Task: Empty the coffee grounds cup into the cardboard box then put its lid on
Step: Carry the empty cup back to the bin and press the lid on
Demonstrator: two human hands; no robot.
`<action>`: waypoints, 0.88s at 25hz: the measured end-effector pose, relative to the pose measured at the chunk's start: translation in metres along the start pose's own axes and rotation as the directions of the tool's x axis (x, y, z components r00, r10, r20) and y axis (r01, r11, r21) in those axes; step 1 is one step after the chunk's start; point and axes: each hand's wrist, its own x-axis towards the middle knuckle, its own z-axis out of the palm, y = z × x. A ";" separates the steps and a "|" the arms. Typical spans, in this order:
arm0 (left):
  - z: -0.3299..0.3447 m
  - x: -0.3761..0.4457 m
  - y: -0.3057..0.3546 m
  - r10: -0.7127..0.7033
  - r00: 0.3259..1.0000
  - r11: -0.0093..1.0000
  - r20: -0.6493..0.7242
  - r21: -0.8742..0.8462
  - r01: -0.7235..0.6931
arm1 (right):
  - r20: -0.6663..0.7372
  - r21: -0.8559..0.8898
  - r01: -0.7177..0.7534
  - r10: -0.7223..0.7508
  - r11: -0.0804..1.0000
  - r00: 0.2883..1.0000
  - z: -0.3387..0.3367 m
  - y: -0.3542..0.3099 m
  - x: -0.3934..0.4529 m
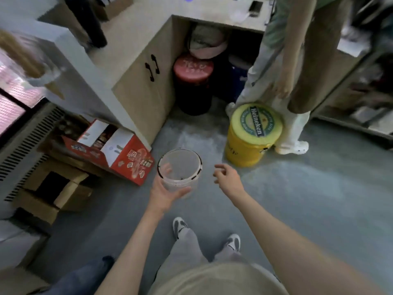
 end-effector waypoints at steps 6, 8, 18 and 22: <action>0.092 -0.002 0.028 0.053 0.934 0.987 0.352 0.125 -0.103 | -0.251 0.185 -0.103 0.148 0.977 0.957 -0.092 0.068 -0.033; 0.120 0.004 0.038 0.078 0.879 0.971 0.470 0.164 -0.173 | -0.338 0.255 -0.123 0.208 0.959 0.918 -0.114 0.085 -0.046; 0.280 -0.039 0.068 0.094 0.446 0.836 0.890 0.173 -0.521 | -0.600 0.614 -0.099 0.545 0.783 0.586 -0.192 0.192 -0.148; 0.354 -0.092 0.070 0.082 0.324 0.798 0.943 0.132 -0.588 | -0.609 0.724 -0.005 0.643 0.690 0.464 -0.233 0.244 -0.196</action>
